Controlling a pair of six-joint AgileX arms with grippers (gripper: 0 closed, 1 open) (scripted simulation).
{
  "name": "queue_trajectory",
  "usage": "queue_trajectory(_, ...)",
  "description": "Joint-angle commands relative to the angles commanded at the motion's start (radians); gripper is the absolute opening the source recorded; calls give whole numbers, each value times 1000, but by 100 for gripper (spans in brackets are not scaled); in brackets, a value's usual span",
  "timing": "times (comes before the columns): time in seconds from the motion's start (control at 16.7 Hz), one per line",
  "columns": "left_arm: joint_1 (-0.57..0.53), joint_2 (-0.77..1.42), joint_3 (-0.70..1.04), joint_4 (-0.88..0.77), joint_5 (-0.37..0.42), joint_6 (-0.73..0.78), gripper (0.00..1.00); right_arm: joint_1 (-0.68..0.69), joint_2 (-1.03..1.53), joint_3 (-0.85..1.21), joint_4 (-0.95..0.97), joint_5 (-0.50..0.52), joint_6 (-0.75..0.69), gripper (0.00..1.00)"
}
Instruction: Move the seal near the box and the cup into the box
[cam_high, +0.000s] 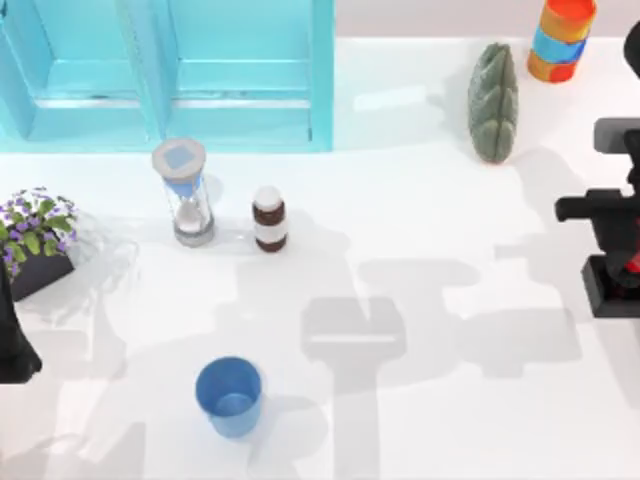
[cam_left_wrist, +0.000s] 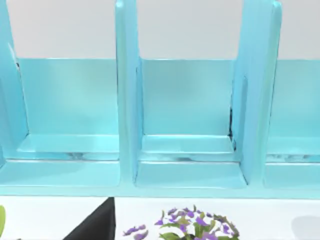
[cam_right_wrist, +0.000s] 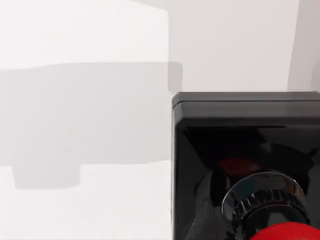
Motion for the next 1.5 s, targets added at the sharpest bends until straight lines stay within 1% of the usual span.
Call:
queue_trajectory(0.78, 0, 0, 0, 0, 0, 0, 100, 0, 0, 0, 0, 0, 0, 98)
queue_trajectory(0.84, 0, 0, 0, 0, 0, 0, 100, 0, 0, 0, 0, 0, 0, 100)
queue_trajectory(1.38, 0, 0, 0, 0, 0, 0, 100, 0, 0, 3, -3, 0, 0, 100)
queue_trajectory(1.5, 0, 0, 0, 0, 0, 0, 100, 0, 1, 40, -40, 0, 0, 100)
